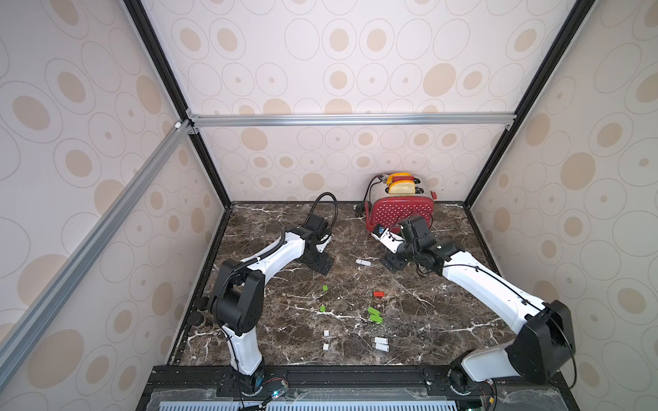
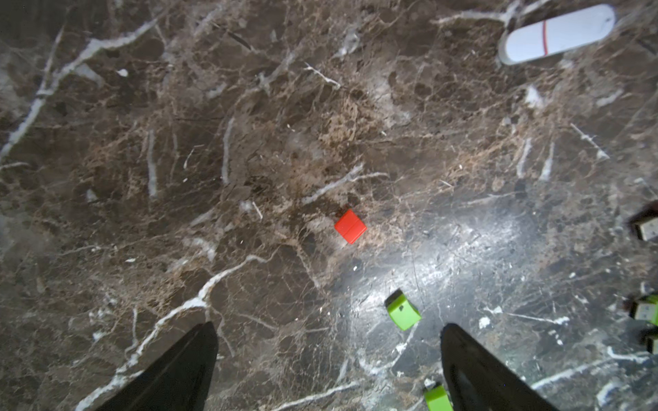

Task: Close the usb drive cover
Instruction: Adjust the cover at the center of the board.

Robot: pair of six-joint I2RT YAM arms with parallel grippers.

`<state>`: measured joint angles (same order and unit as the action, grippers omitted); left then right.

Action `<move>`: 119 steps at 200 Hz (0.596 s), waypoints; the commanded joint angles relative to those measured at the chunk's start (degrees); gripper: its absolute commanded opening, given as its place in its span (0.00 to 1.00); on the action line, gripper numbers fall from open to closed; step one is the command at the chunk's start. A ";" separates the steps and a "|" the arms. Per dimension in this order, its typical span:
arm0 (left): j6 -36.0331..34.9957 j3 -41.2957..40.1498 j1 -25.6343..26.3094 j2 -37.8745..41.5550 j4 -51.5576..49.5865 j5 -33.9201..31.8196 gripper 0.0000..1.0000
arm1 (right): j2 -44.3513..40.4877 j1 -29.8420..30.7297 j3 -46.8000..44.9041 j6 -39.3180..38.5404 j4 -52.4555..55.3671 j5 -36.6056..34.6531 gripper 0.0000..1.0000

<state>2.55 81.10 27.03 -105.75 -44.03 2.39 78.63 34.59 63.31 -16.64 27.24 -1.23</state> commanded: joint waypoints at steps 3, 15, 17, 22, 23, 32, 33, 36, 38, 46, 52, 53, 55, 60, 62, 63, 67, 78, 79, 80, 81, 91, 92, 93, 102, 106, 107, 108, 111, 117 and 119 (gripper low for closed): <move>2.02 4.87 1.42 -4.10 -1.95 -3.16 0.99 | -5.81 -0.17 -8.46 3.37 -4.93 -0.61 0.94; 2.08 6.85 1.92 -6.49 -2.71 -3.89 0.99 | -8.16 -0.26 -12.08 2.66 -6.70 -0.04 0.96; 2.04 7.18 1.96 -6.83 -2.83 -4.00 0.99 | -8.50 -0.23 -12.69 2.49 -7.21 -0.01 0.96; 2.02 7.91 2.11 -7.73 -3.15 -4.51 0.99 | -9.40 -0.31 -14.29 2.33 -8.49 0.19 0.97; 1.98 8.01 2.18 -7.94 -3.11 -4.60 0.99 | -9.65 -0.31 -14.63 2.28 -8.77 0.19 0.98; 1.76 9.14 2.22 -9.47 -3.53 -5.79 0.99 | -11.65 -0.28 -17.00 2.79 -11.35 -0.01 0.99; 1.72 9.24 2.23 -9.60 -3.61 -5.94 0.99 | -11.83 -0.29 -17.17 2.91 -11.52 -0.05 0.99; 1.63 9.57 2.23 -10.09 -3.75 -6.43 0.99 | -12.43 -0.31 -17.77 3.03 -12.22 -0.17 0.99; 1.55 9.77 2.24 -10.37 -3.84 -6.74 0.99 | -12.73 -0.29 -18.02 3.09 -12.59 -0.17 0.99; 1.07 10.28 2.23 -11.40 -3.96 -7.92 0.99 | -13.53 -0.31 -18.98 2.85 -13.27 -0.08 0.99; 0.85 10.39 2.20 -12.08 -3.87 -8.86 0.99 | -13.93 -0.31 -19.55 2.55 -13.52 -0.08 0.99; 0.82 10.39 2.18 -12.18 -3.87 -9.01 0.99 | -13.93 -0.31 -19.59 2.52 -13.57 -0.08 0.99; 0.80 10.46 2.20 -12.37 -3.89 -9.23 0.99 | -14.03 -0.31 -19.64 2.50 -13.65 -0.08 0.99; 0.67 10.53 2.24 -12.88 -3.96 -9.46 0.99 | -14.23 -0.31 -19.93 2.41 -13.86 -0.17 0.99; 0.59 10.58 2.22 -13.07 -3.96 -9.52 0.99 | -14.17 -0.27 -19.97 2.41 -13.94 -0.24 0.99; 0.56 10.58 2.23 -13.16 -3.96 -9.52 0.99 | -14.23 -0.29 -20.02 2.41 -14.00 -0.29 0.99; 0.44 10.57 2.24 -13.48 -3.96 -9.43 0.99 | -14.37 -0.31 -20.24 2.41 -14.33 -0.43 0.99; 0.40 10.71 2.18 -14.22 -3.97 -9.47 0.99 | -14.47 -0.31 -20.48 2.34 -14.84 -0.69 0.99; 0.33 10.73 2.17 -14.30 -4.01 -9.49 0.99 | -14.47 -0.27 -20.49 2.28 -14.93 -0.69 0.99; 0.34 10.78 2.21 -14.39 -3.98 -9.55 0.99 | -14.47 -0.29 -20.50 2.30 -14.94 -0.70 0.99; 0.26 10.81 2.22 -14.48 -4.01 -9.53 0.99 | -14.47 -0.30 -20.50 2.22 -14.94 -0.70 0.99; -0.06 11.20 2.16 -15.21 -4.05 -10.25 0.99 | -14.29 -0.28 -20.51 2.08 -15.11 -0.70 0.99; -0.07 11.19 2.20 -15.28 -4.05 -10.32 0.99 | -14.29 -0.29 -20.47 2.07 -15.11 -0.70 0.99; -0.12 11.28 2.22 -15.36 -4.09 -10.36 0.99 | -14.25 -0.30 -20.44 2.06 -15.16 -0.70 0.99; -0.48 11.68 2.24 -15.91 -4.13 -11.11 0.99 | -14.13 -0.23 -20.52 2.05 -15.37 -0.63 0.99; -0.57 11.86 2.23 -16.07 -4.12 -11.33 0.99 | -14.14 -0.34 -20.51 1.94 -15.45 -0.61 0.99; -0.55 11.92 2.19 -16.15 -4.17 -11.34 0.99 | -14.13 -0.33 -20.51 1.96 -15.46 -0.61 0.99; -0.58 11.95 2.17 -16.15 -4.20 -11.39 0.99 | -14.17 -0.32 -20.51 1.96 -15.46 -0.61 0.99; -0.56 12.04 2.22 -16.35 -4.22 -11.42 0.99 | -14.15 -0.31 -20.55 1.91 -15.49 -0.61 0.99; -0.65 12.14 2.22 -16.62 -4.31 -11.30 0.99 | -14.12 -0.30 -20.64 1.79 -15.48 -0.68 0.99; -0.62 12.11 2.17 -16.71 -4.33 -11.30 0.99 | -14.12 -0.31 -20.63 1.75 -15.51 -0.69 0.99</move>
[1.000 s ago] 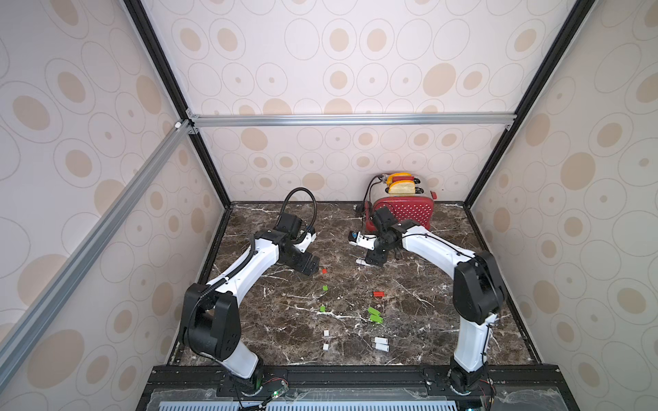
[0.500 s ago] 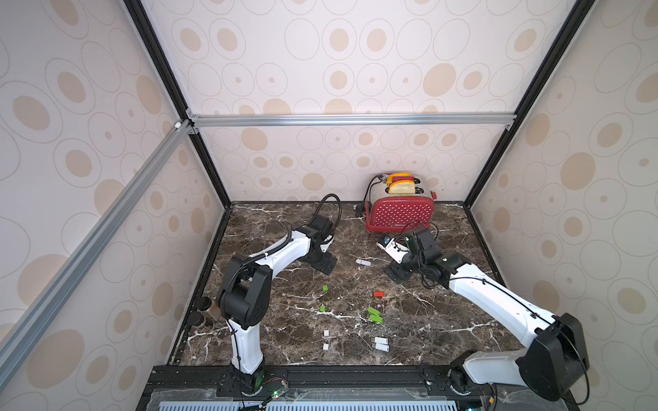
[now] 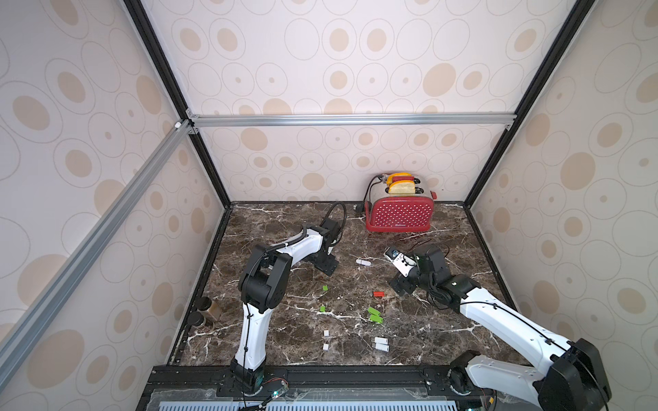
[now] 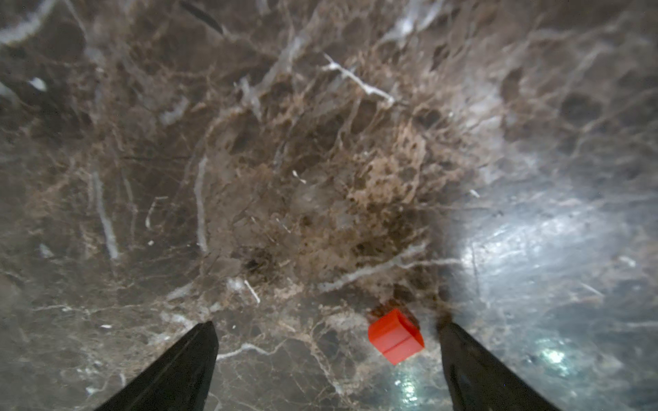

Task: Close the usb drive cover
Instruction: Adjust the cover at the center of the board.

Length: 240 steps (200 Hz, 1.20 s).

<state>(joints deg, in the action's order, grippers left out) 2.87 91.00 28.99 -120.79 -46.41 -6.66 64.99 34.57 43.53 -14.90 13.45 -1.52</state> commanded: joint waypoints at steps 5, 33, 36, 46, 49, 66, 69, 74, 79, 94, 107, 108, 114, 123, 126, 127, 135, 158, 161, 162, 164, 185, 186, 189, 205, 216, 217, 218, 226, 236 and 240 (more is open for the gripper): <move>-0.94 2.25 0.21 -1.80 -2.01 -2.18 0.99 | -0.48 -0.29 -0.87 -0.09 -1.79 -0.49 0.99; -1.50 0.91 0.15 -1.35 -1.71 -2.49 0.99 | -0.88 -0.29 -1.16 -0.57 -1.94 -0.85 0.99; -1.55 0.64 0.17 -1.22 -1.67 -2.48 0.99 | -0.92 -0.29 -1.22 -0.57 -2.02 -0.89 0.99; -1.81 -0.17 0.06 -0.66 -1.49 -2.43 0.99 | -1.04 -0.21 -1.25 -0.66 -2.12 -0.94 0.99; -1.86 -0.39 0.04 -0.46 -1.37 -2.42 0.99 | -1.01 -0.24 -1.30 -0.66 -2.25 -0.94 0.99; -2.33 -1.37 -0.27 0.35 -1.06 -2.70 0.99 | -1.02 -0.29 -1.46 -0.66 -2.46 -0.81 0.99; -2.34 -1.43 -0.35 0.52 -0.99 -2.67 0.99 | -1.01 -0.25 -1.51 -0.66 -2.47 -0.77 0.99; -2.45 -1.65 -0.51 0.77 -0.96 -2.58 0.99 | -1.09 -0.24 -1.54 -0.66 -2.56 -0.77 0.99; -2.51 -1.77 -0.74 0.97 -0.92 -2.46 0.99 | -1.02 -0.29 -1.55 -0.73 -2.55 -0.76 0.99; -2.76 -2.05 -1.30 1.33 -0.96 -2.27 0.99 | -0.93 -0.29 -1.55 -0.77 -2.64 -0.76 0.99; -2.96 -2.44 -1.92 1.74 -0.93 -2.15 0.99 | -0.97 -0.29 -1.53 -0.84 -2.73 -0.68 0.99; -2.96 -2.47 -1.96 1.76 -0.94 -2.14 0.99 | -0.94 -0.29 -1.52 -0.84 -2.73 -0.68 0.99; -3.01 -2.62 -2.16 1.91 -0.96 -2.06 0.99 | -0.84 -0.24 -1.59 -0.96 -2.73 -0.68 0.99; -3.06 -3.00 -2.57 2.17 -0.87 -1.74 0.98 | -0.83 -0.28 -1.61 -0.96 -2.80 -0.76 0.99; -3.13 -3.14 -2.67 2.26 -0.82 -1.63 0.98 | -0.95 -0.29 -1.67 -0.93 -2.86 -0.77 0.99; -3.13 -3.17 -2.69 2.29 -0.76 -1.58 0.98 | -0.94 -0.29 -1.68 -0.97 -2.84 -0.77 0.99; -3.23 -3.50 -2.89 2.53 -0.66 -1.39 0.98 | -0.94 -0.24 -1.77 -1.01 -2.91 -0.68 0.99; -4.04 -4.03 -3.15 3.01 -0.72 -0.67 0.96 | -1.00 -0.29 -2.04 -1.01 -3.25 -0.85 0.99; -4.27 -4.12 -3.15 3.14 -0.82 -0.46 0.96 | -1.07 -0.26 -2.11 -1.01 -3.30 -0.90 0.99; -4.41 -4.14 -3.15 3.17 -0.80 -0.42 0.96 | -1.04 -0.27 -2.12 -1.01 -3.32 -0.92 0.99; -4.53 -4.20 -3.15 3.28 -0.79 -0.21 0.96 | -1.02 -0.24 -2.19 -1.01 -3.34 -0.94 0.99; -6.79 -5.08 -3.28 4.70 -0.79 1.76 0.95 | -1.07 -0.28 -2.31 -1.10 -3.48 -1.09 0.99; -6.94 -5.15 -3.26 4.83 -0.79 1.88 0.95 | -1.08 -0.29 -2.31 -1.10 -3.46 -1.11 0.99; -7.38 -5.46 -3.39 5.27 -0.71 2.50 0.94 | -1.09 -0.26 -2.36 -1.10 -3.51 -1.12 0.99; -10.12 -7.61 -4.09 8.91 0.38 5.39 0.91 | -1.41 -0.28 -2.69 -1.05 -3.72 -1.28 0.99; -13.03 -9.20 -5.11 11.84 1.11 7.74 0.88 | -1.64 -0.26 -2.86 -0.95 -3.94 -1.38 0.99; -13.27 -9.36 -5.19 12.09 1.22 7.81 0.88 | -1.68 -0.23 -2.85 -0.94 -3.95 -1.43 0.99; -13.52 -9.49 -5.27 12.30 1.36 7.85 0.87 | -1.74 -0.26 -2.84 -0.93 -3.95 -1.45 0.99; -15.70 -10.58 -5.88 14.23 2.04 8.39 0.86 | -1.98 -0.29 -3.08 -0.76 -4.20 -1.47 0.99; -19.45 -12.44 -6.40 16.27 3.57 9.06 0.85 | -2.15 -0.29 -3.29 -0.46 -4.57 -1.47 0.99; -20.88 -13.14 -6.46 16.89 4.14 9.11 0.84 | -2.16 -0.27 -3.42 -0.34 -4.64 -1.47 0.99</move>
<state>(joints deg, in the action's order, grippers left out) -8.27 80.03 24.34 -110.04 -44.86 -0.99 64.27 34.57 41.21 -15.57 10.09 -2.44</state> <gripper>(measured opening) 0.854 0.990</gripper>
